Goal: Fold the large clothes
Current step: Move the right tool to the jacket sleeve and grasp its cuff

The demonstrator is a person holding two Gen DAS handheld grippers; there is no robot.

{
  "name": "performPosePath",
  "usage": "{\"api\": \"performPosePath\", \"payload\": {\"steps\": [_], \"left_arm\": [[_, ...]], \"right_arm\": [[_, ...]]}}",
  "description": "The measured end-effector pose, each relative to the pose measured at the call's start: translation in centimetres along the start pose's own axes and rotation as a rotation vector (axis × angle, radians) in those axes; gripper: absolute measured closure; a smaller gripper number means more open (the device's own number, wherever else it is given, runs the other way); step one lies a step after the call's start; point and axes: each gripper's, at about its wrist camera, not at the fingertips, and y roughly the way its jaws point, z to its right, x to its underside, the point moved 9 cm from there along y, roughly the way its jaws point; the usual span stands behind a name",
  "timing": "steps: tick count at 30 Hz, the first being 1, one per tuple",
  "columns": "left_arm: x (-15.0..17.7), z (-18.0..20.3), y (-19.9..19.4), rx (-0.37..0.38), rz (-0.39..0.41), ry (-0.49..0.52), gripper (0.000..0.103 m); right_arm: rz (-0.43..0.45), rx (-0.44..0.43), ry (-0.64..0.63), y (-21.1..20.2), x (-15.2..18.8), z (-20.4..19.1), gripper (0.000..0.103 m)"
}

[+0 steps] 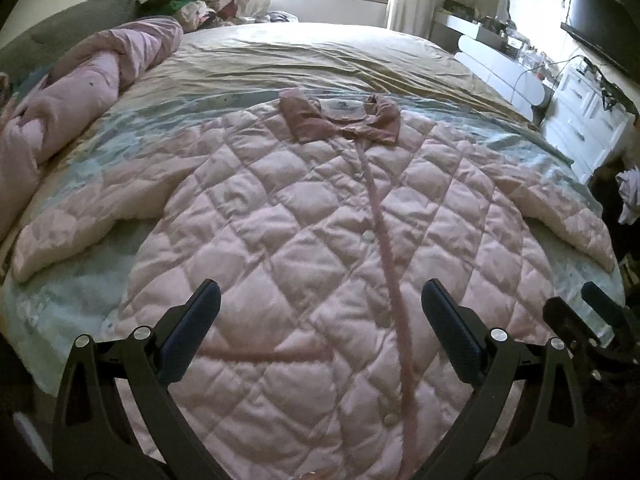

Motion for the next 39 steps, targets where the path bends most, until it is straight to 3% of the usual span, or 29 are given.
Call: {"api": "performPosePath", "payload": {"steps": [12, 18, 23, 28, 32, 39], "left_arm": [[-7.2, 2.2, 3.9, 0.015, -0.024, 0.043, 0.009], [-10.5, 3.9, 5.7, 0.044, -0.029, 0.068, 0.009], [-12.3, 5.1, 8.6, 0.016, -0.053, 0.096, 0.009], [-13.0, 5.5, 11.9, 0.018, -0.087, 0.072, 0.009], [-14.0, 6.0, 13.6, -0.012, -0.049, 0.077, 0.009], [-13.0, 6.8, 17.0, -0.036, -0.071, 0.122, 0.009]], "right_arm": [[0.002, 0.051, 0.123, 4.4, -5.8, 4.6, 0.004], [0.027, 0.113, 0.220, 5.7, -8.6, 9.2, 0.004], [0.023, 0.155, 0.346, 7.3, -9.7, 14.8, 0.004], [0.019, 0.268, 0.506, 8.6, -9.1, 22.2, 0.004], [0.035, 0.353, 0.634, 8.8, -7.8, 27.6, 0.004], [0.009, 0.444, 0.967, 9.4, -2.1, 36.9, 0.004]]}}
